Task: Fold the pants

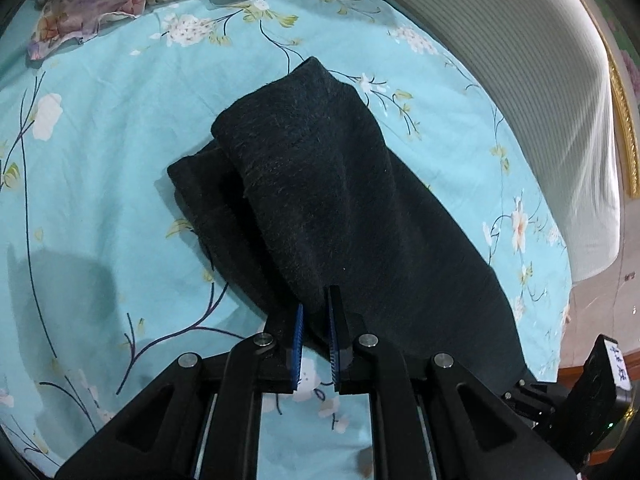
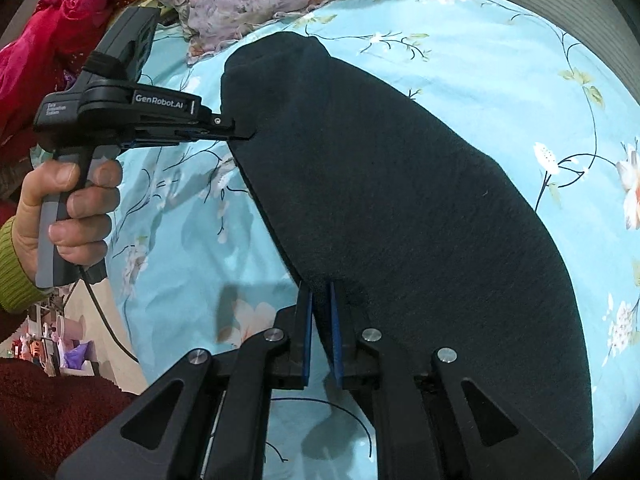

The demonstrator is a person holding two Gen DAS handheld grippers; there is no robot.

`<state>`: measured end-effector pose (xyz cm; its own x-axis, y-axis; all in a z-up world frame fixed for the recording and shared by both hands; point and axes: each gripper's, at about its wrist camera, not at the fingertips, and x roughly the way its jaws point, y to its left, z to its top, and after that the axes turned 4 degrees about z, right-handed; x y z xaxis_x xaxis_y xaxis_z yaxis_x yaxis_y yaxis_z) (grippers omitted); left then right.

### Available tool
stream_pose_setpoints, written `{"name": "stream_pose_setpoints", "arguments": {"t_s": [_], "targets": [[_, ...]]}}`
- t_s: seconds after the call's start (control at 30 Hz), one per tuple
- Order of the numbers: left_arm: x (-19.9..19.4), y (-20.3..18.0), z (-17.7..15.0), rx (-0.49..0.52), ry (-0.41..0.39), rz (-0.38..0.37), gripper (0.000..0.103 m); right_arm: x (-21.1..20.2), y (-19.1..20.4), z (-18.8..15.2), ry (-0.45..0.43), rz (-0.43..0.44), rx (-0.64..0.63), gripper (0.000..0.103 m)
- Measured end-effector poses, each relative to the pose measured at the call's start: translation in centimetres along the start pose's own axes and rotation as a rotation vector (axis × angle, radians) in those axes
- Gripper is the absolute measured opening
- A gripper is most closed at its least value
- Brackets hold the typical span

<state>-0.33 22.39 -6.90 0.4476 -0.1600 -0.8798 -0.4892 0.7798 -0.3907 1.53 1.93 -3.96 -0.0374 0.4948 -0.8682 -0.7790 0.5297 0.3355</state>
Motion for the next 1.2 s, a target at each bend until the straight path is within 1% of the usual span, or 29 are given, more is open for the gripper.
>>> {"name": "stream_pose_setpoints", "arguments": {"t_s": [0.17, 0.3, 0.4, 0.43, 0.53, 0.57, 0.63, 0.7, 0.73, 0.77, 0.8, 0.83, 0.87, 0.9, 1.0, 1.03, 1.1, 1.2], "targets": [[-0.1, 0.2, -0.3, 0.014, 0.007, 0.013, 0.010, -0.1, -0.4, -0.1, -0.003, 0.022, 0.024, 0.011], [0.2, 0.7, -0.3, 0.002, 0.021, 0.013, 0.010, 0.2, -0.8, 0.0, 0.002, 0.034, 0.052, 0.011], [-0.1, 0.7, -0.3, 0.011, 0.022, 0.028, 0.015, 0.2, -1.1, 0.0, 0.006, 0.050, 0.081, 0.016], [-0.3, 0.7, -0.3, 0.018, 0.021, 0.035, 0.015, 0.1, -1.2, 0.0, 0.010, 0.061, 0.092, 0.019], [-1.0, 1.0, -0.5, 0.022, 0.025, 0.051, 0.018, -0.5, -1.7, -0.1, 0.002, 0.139, 0.140, 0.021], [-1.2, 1.4, -0.5, 0.012, 0.030, 0.052, 0.020, -0.9, -1.9, -0.2, -0.009, 0.164, 0.154, 0.021], [-1.4, 2.0, -0.5, -0.006, 0.039, 0.058, 0.027, -1.6, -2.4, -0.2, -0.031, 0.175, 0.169, 0.024], [-1.6, 2.8, -0.1, -0.039, 0.045, 0.062, 0.038, -2.4, -3.3, -0.2, -0.056, 0.176, 0.204, 0.026], [-1.7, 3.0, 0.1, -0.058, 0.046, 0.066, 0.048, -2.7, -3.9, -0.1, -0.072, 0.176, 0.225, 0.027], [-1.8, 3.2, 0.3, -0.073, 0.044, 0.066, 0.056, -3.2, -4.6, -0.1, -0.090, 0.176, 0.250, 0.027], [-1.9, 3.4, 0.6, -0.090, 0.036, 0.059, 0.058, -3.4, -5.0, 0.0, -0.103, 0.172, 0.269, 0.027], [-2.0, 3.4, 1.1, -0.106, 0.035, 0.052, 0.062, -3.7, -5.6, 0.2, -0.116, 0.167, 0.291, 0.028], [-1.9, 3.4, 1.4, -0.117, 0.042, 0.053, 0.070, -4.0, -6.3, 0.3, -0.134, 0.161, 0.314, 0.028], [-1.8, 3.4, 2.1, -0.131, 0.054, 0.066, 0.073, -4.3, -6.8, 0.4, -0.147, 0.154, 0.331, 0.031], [-1.2, 3.4, 3.4, -0.151, 0.076, 0.080, 0.077, -4.9, -8.7, 1.0, -0.188, 0.136, 0.388, 0.040], [-0.8, 3.6, 4.0, -0.167, 0.096, 0.099, 0.077, -5.0, -9.5, 1.3, -0.197, 0.124, 0.405, 0.040], [-0.4, 3.9, 4.7, -0.188, 0.109, 0.102, 0.077, -5.2, -10.8, 1.9, -0.208, 0.105, 0.431, 0.040], [0.1, 3.9, 5.4, -0.191, 0.118, 0.155, 0.077, -5.2, -12.4, 2.9, -0.214, 0.082, 0.446, 0.040]]}}
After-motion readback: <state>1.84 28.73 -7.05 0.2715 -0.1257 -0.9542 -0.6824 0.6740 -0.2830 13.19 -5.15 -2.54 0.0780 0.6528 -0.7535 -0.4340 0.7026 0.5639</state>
